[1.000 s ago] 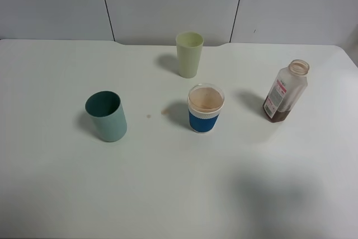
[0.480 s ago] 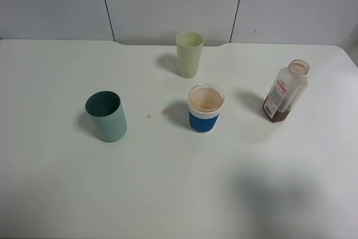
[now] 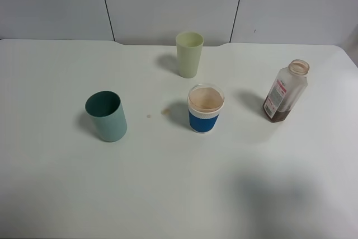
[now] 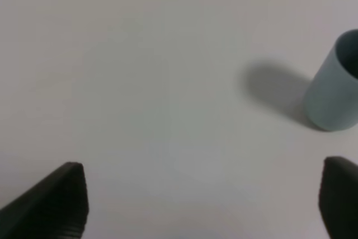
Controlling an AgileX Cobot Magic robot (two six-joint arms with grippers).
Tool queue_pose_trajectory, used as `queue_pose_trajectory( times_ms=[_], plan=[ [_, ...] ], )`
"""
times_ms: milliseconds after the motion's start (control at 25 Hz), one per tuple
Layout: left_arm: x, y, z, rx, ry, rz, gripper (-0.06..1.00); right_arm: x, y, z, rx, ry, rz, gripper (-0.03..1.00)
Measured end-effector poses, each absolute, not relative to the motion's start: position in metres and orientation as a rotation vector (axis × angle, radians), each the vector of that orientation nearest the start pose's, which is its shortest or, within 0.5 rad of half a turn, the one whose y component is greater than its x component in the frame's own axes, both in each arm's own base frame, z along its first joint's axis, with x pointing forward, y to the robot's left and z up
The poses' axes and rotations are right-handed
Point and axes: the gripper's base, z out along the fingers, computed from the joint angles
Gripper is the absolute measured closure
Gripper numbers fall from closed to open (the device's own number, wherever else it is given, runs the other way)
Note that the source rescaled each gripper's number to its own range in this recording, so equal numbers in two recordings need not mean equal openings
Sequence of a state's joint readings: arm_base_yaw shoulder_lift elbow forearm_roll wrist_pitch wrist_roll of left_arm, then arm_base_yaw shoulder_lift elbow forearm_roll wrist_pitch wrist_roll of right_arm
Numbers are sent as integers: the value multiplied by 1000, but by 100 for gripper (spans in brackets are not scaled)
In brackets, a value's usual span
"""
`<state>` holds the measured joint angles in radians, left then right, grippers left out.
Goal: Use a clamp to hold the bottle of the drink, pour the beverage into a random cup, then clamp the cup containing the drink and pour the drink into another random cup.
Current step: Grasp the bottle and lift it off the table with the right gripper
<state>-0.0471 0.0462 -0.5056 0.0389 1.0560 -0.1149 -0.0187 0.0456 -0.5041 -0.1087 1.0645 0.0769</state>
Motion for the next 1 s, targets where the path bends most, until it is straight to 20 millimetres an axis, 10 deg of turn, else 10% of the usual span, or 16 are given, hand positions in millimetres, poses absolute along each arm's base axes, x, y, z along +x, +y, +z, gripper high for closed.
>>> queue_pose_trajectory(
  times_ms=[1000],
  plan=[
    [2,3,279,-71,2079,-52,44,1,-9,279,77,2084,-81,-3]
  ],
)
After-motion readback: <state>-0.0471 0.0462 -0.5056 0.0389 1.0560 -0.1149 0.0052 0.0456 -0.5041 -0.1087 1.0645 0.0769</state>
